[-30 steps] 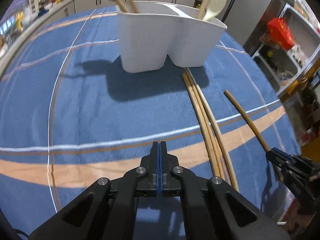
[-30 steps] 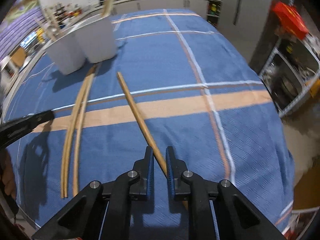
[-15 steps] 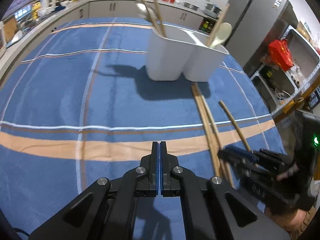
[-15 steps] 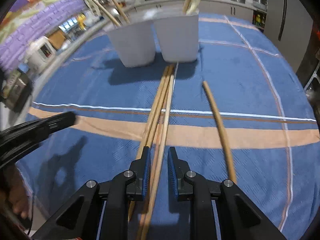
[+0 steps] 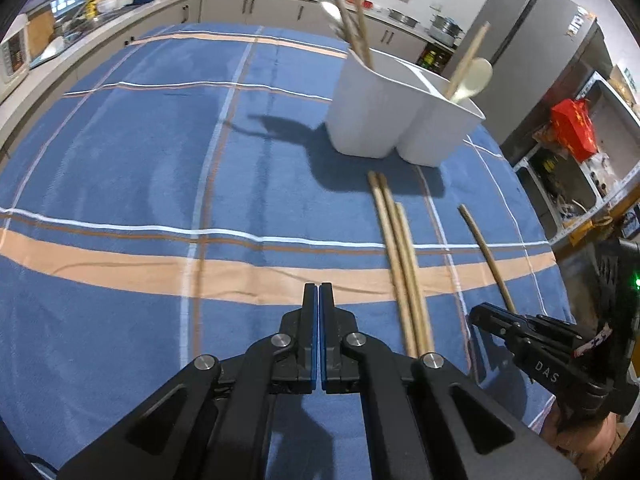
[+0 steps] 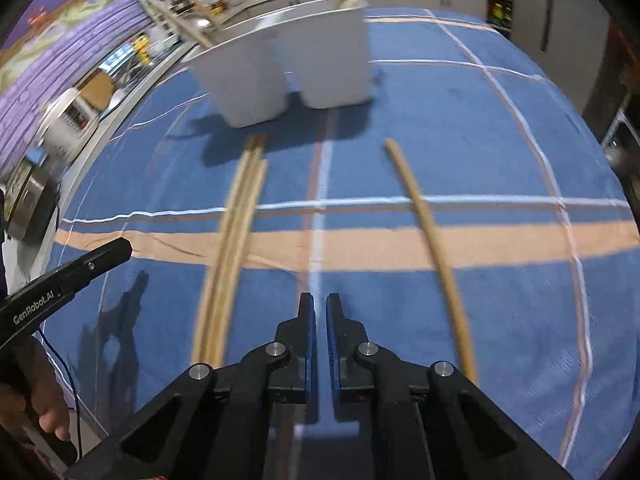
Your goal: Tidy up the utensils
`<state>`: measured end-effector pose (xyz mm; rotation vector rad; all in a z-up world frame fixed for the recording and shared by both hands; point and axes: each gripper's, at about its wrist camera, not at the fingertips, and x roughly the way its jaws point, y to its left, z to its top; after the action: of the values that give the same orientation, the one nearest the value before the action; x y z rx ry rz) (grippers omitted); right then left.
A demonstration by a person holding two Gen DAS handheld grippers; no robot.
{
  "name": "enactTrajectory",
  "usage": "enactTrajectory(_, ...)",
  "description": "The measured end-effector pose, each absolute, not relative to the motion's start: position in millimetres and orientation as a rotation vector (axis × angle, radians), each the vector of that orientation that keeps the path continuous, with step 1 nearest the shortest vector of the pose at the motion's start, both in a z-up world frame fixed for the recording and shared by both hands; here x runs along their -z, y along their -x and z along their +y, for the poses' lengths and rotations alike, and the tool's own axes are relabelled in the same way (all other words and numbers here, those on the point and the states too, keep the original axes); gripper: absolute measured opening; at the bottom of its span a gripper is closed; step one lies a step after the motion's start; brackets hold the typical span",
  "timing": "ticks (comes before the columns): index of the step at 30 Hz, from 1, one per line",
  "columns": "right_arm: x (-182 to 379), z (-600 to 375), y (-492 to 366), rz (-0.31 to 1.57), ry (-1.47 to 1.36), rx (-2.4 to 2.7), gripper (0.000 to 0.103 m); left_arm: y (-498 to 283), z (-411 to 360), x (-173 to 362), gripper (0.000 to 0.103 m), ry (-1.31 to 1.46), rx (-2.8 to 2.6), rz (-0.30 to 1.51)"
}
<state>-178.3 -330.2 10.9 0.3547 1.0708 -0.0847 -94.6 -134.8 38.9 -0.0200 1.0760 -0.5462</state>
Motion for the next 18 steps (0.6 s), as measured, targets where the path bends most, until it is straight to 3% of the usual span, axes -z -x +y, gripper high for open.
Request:
enactTrajectory(3,-14,-330,188,1.041,-0.359,0.062,0.011,96,-154,-36,0.000,-0.003,0.596,1.091)
enactTrajectory(5,-18,-336,193,1.024,-0.359,0.069,0.030,97,-168,-33,0.000,-0.033,0.619,1.093)
enactTrajectory(6,-20,-338,196,1.015,-0.359,0.075,0.033,97,-176,-32,0.000,-0.045,0.633,1.094)
enactTrajectory(18,-25,-348,216,0.963,-0.383,0.101,0.034,82,-234,-22,0.000,-0.190,0.634,1.084)
